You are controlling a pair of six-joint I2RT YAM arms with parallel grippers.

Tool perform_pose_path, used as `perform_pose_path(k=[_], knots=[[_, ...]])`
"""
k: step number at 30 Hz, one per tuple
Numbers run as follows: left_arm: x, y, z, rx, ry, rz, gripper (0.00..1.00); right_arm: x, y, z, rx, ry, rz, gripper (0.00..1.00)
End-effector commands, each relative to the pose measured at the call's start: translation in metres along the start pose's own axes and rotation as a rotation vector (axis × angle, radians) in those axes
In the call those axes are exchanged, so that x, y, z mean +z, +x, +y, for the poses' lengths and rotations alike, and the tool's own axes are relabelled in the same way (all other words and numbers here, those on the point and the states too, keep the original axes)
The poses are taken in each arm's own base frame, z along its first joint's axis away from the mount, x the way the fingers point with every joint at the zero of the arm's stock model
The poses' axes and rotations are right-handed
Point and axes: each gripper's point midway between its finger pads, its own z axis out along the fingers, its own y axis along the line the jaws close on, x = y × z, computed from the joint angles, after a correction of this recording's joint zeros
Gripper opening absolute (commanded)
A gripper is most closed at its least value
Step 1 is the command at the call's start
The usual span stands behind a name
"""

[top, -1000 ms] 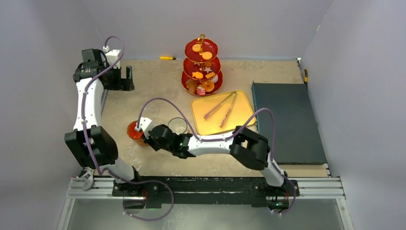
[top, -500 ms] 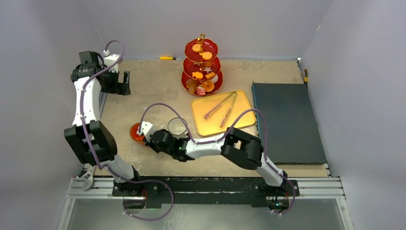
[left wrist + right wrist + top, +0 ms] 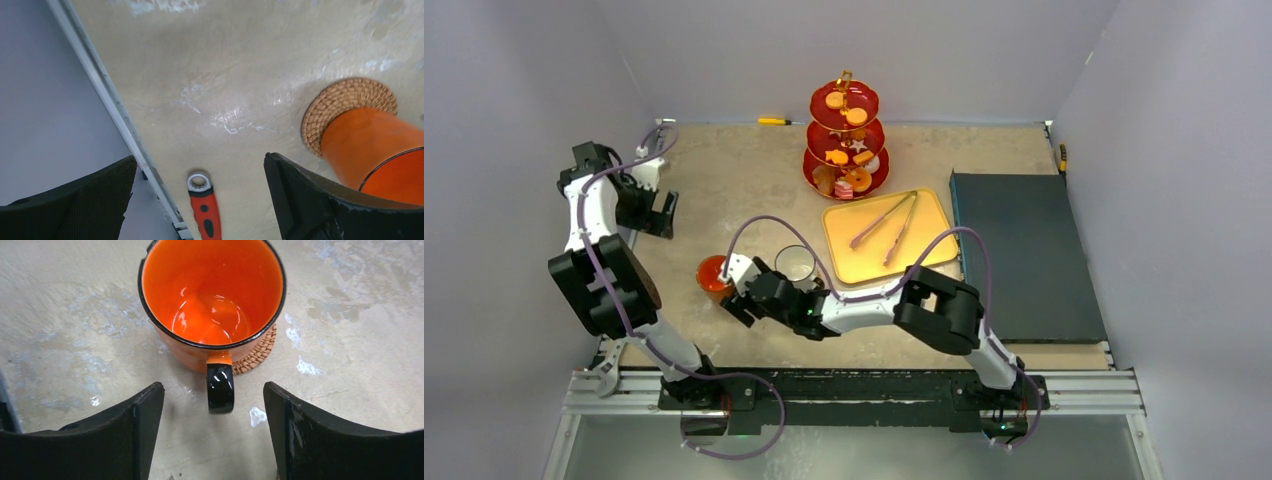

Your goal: Serve the afternoon tea

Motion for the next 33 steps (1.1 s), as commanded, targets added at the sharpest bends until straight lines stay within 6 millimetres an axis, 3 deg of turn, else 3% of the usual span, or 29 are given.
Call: perform_pose_path(k=[1, 3, 8, 14, 16, 21, 28, 33], knots=[[0.011, 0.028, -0.002, 0.099, 0.044, 0.045, 0.99, -0.033, -0.075, -0.007, 0.073, 0.002, -0.156, 0.74], [0.016, 0.039, -0.005, 0.131, 0.064, 0.063, 0.99, -0.046, -0.073, -0.004, 0.092, -0.034, -0.148, 0.68], [0.031, 0.068, -0.011, 0.183, 0.133, 0.105, 0.98, -0.078, -0.039, 0.004, 0.106, -0.121, -0.069, 0.47], [0.047, 0.073, -0.023, 0.171, 0.200, 0.078, 0.97, -0.100, 0.014, 0.004, 0.140, -0.139, 0.043, 0.28], [0.049, 0.073, -0.027, 0.177, 0.210, 0.060, 0.97, -0.104, 0.029, 0.001, 0.159, -0.127, 0.065, 0.27], [0.055, 0.079, -0.033, 0.200, 0.218, 0.044, 0.96, -0.101, 0.055, -0.007, 0.204, -0.066, 0.099, 0.24], [0.065, 0.084, -0.037, 0.219, 0.234, 0.043, 0.96, -0.081, 0.071, -0.030, 0.267, 0.087, 0.072, 0.20], [0.069, 0.084, -0.036, 0.232, 0.226, 0.043, 0.96, -0.068, 0.081, -0.061, 0.331, 0.182, 0.052, 0.18]])
